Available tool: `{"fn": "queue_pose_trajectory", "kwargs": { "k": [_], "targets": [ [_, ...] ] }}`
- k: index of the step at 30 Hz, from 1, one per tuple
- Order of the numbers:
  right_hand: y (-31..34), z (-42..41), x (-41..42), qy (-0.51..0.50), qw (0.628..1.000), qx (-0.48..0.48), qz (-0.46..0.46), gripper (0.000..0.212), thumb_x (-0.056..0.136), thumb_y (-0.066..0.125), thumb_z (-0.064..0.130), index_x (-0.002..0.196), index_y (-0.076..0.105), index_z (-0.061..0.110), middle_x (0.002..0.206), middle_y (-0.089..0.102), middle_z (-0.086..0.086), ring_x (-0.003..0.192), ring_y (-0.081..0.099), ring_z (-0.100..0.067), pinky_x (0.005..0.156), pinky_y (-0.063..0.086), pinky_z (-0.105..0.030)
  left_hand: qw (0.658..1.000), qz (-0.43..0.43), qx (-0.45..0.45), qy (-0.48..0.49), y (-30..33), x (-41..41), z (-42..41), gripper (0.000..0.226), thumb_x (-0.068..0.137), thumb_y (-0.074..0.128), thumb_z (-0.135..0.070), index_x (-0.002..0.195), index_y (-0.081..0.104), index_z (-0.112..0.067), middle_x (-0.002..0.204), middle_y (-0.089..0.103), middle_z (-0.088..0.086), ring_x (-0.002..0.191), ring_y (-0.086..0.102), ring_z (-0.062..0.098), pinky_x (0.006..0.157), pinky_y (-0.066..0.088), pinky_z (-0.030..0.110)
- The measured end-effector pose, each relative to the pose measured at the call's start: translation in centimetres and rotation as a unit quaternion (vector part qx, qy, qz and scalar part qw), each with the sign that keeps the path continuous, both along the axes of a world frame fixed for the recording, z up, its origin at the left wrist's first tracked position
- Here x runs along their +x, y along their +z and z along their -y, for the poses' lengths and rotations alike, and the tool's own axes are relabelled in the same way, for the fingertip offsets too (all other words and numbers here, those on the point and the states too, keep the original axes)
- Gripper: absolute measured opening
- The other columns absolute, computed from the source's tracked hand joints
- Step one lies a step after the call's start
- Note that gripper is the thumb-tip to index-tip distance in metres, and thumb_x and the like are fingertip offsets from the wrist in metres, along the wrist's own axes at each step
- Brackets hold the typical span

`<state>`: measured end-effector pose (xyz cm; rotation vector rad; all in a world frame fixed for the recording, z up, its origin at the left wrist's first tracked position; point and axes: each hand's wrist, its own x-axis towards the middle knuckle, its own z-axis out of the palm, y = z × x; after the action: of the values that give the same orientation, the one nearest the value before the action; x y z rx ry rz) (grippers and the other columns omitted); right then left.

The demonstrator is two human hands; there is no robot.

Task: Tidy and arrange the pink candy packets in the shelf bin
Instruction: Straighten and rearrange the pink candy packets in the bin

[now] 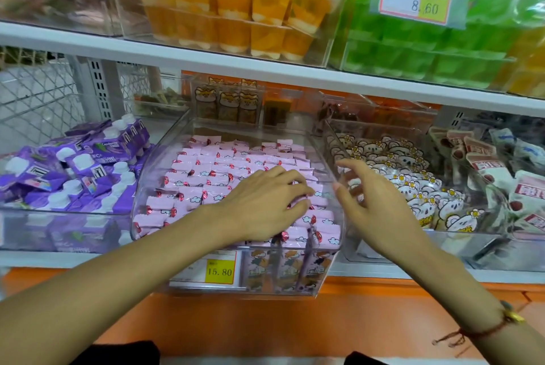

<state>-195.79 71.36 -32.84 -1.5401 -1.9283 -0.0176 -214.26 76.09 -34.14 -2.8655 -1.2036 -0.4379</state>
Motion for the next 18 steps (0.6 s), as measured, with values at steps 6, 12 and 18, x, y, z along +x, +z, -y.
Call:
{"fn": "queue_pose_trajectory", "kwargs": {
  "k": [6,12,18],
  "targets": [
    [-1.0,0.0,0.6,0.031,0.996,-0.052,-0.065,0.028,0.096,0.047,0.031,0.123,0.054,0.027,0.077,0.057,0.015,0.059,0.056,0.005,0.053,0.039,-0.019,0.998,-0.062,0.016,-0.010,-0.4,0.2,-1.0,0.042,0.101,0.026,-0.040,0.130,0.052,-0.028,0.136,0.041,-0.011,0.114,0.034,0.014,0.084,0.025,0.027],
    [-1.4,0.4,0.6,0.051,0.990,-0.063,-0.120,0.026,0.097,0.045,0.031,0.122,0.052,0.025,0.056,0.054,0.021,0.046,0.049,0.003,0.045,0.032,-0.013,0.994,-0.067,-0.078,-0.028,1.3,0.4,-2.1,0.041,0.099,0.031,-0.043,0.116,0.061,-0.021,0.126,0.052,-0.005,0.106,0.043,0.016,0.090,0.039,0.034],
    [-1.5,0.4,0.7,0.071,0.981,-0.092,-0.158,0.028,0.097,0.044,0.034,0.124,0.049,0.027,0.055,0.053,0.027,0.048,0.050,0.002,0.047,0.034,-0.012,0.984,0.131,-0.101,0.064,3.2,1.5,-4.2,0.019,0.093,0.056,-0.030,0.109,0.066,-0.031,0.113,0.065,-0.009,0.095,0.060,0.010,0.080,0.048,0.029]
  ]
}}
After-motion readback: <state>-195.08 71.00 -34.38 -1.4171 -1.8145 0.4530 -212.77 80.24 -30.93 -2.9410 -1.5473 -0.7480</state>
